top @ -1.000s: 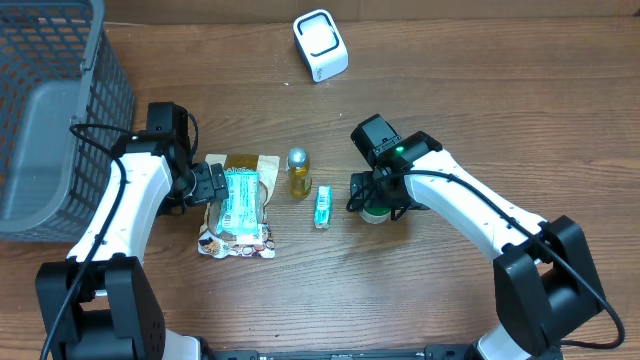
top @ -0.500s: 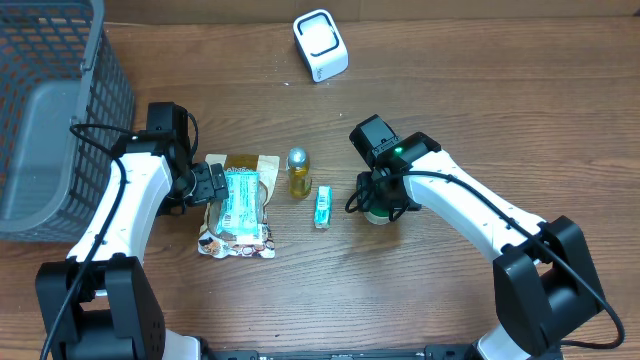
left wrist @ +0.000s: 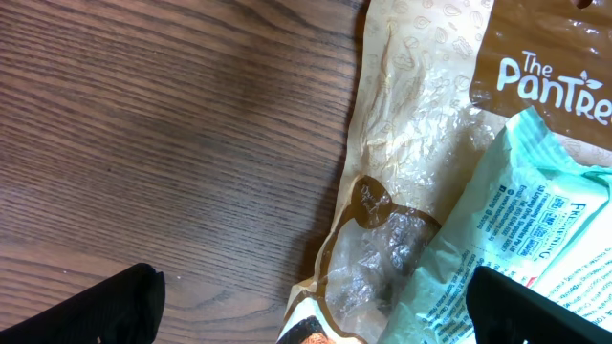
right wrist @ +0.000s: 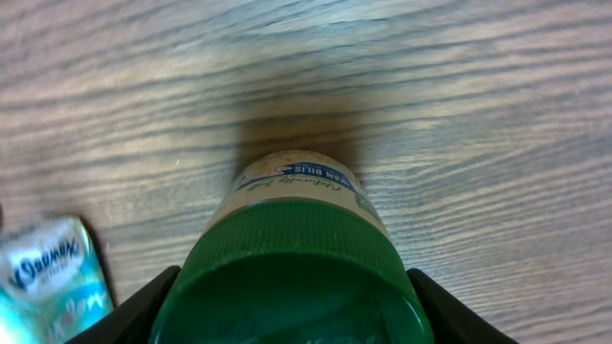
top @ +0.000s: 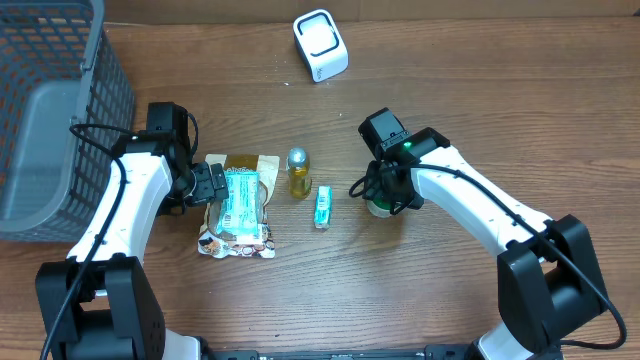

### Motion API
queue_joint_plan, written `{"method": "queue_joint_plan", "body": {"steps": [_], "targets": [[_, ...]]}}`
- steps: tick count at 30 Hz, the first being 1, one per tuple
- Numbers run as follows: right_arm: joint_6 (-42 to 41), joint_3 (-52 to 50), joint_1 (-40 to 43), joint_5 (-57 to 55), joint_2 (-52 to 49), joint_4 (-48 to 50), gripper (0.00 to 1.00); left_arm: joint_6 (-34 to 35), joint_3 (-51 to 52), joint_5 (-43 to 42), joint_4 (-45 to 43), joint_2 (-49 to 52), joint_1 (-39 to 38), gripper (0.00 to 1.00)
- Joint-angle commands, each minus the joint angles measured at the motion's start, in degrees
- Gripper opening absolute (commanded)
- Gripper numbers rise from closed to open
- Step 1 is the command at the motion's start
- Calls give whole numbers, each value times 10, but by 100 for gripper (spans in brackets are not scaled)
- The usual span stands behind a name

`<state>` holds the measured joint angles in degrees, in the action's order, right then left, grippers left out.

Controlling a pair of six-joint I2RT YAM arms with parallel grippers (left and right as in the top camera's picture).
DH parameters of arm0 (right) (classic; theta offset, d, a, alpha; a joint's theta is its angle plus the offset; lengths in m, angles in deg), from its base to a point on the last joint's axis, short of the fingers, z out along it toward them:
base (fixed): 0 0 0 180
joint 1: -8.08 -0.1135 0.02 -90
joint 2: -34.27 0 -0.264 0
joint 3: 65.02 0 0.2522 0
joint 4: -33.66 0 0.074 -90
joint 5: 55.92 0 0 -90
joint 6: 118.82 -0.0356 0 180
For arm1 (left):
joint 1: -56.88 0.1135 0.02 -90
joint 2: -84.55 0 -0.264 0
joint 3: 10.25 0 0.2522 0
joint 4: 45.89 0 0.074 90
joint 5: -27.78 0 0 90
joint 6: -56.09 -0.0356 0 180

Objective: Scan the item barcode
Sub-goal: 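Lower the right gripper around the green-lidded jar and align it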

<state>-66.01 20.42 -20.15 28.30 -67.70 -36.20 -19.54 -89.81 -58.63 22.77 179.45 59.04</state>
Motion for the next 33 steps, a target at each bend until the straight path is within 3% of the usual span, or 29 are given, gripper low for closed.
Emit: {"method": "queue_joint_plan", "body": {"steps": [1,3,4,5,11,15,20,24,26,27,33], "targets": [[-70,10,5,-1,-3,2,50,-7,-11,-5,1,2,1,100],[-78,10,5,-2,-3,1,60,-7,-11,-5,1,2,1,99],[-76,10,4,-5,-3,1,73,-7,-11,-5,1,2,1,99],[-69,10,5,-13,-3,1,77,-7,-11,-5,1,2,1,100],[73,10,5,-47,-3,8,90,-7,-11,-4,1,2,1,100],[141,10,5,-37,-3,16,90,-7,-11,-5,1,2,1,99],[270,9,5,53,-3,7,90,-7,-11,-5,1,2,1,100],[279,2,5,52,-3,5,86,-7,-11,-5,1,2,1,99],[279,-2,5,46,-3,5,78,-7,-11,-5,1,2,1,99],[278,-5,5,39,-3,6,69,-7,-11,-5,1,2,1,100],[264,-16,5,37,-3,19,60,-7,-11,-5,1,2,1,100]]}}
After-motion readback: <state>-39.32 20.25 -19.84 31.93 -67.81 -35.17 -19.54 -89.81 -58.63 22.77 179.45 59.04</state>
